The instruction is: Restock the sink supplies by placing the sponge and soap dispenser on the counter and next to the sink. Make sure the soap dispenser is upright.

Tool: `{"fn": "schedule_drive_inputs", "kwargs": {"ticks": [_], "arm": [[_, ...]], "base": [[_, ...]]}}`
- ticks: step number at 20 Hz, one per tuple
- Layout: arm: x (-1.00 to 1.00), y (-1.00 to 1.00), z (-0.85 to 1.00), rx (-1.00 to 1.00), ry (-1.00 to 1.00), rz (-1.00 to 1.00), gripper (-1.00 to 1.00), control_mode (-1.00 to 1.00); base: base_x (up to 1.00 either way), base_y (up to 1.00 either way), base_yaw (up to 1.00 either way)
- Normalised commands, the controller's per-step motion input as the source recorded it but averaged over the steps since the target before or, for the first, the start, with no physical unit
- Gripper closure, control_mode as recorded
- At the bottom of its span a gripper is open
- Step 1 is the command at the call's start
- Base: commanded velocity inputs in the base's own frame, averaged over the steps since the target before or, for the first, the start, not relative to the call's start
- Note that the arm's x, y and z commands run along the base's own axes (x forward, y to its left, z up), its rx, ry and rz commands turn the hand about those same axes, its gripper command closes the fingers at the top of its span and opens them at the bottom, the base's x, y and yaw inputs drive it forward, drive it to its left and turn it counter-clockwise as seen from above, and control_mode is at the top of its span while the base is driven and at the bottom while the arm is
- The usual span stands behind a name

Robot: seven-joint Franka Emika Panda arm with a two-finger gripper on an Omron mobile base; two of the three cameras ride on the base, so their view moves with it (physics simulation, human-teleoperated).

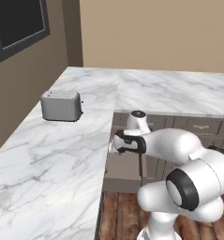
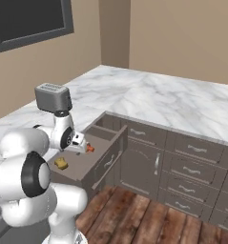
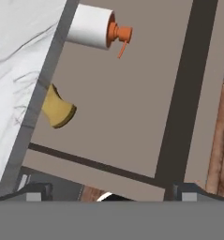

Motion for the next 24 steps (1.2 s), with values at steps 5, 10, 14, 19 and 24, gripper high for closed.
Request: {"fn": "schedule_drive_inputs", "kwargs": {"ticks": [5, 10, 14, 19, 24], "arm": [[0.01, 0.0, -0.54, 0.0, 0.0, 0.0, -1.0, -1.0], [0.02, -0.09, -0.59, 0.0, 0.0, 0.0, -1.0, -1.0], [0.0, -0.39, -0.63, 0.03, 0.0, 0.0, -1.0, -1.0], [-0.02, -0.76, -0.6, 0.09, 0.0, 0.01, -1.0, -1.0], [-0.29, -0.97, -0.28, 0.1, 0.0, 0.0, -1.0, -1.0]], "base": [[0.0, 0.0, 0.0], [0.0, 0.0, 0.0], [0.0, 0.0, 0.0], [0.0, 0.0, 0.0], [0.0, 0.0, 0.0]]}}
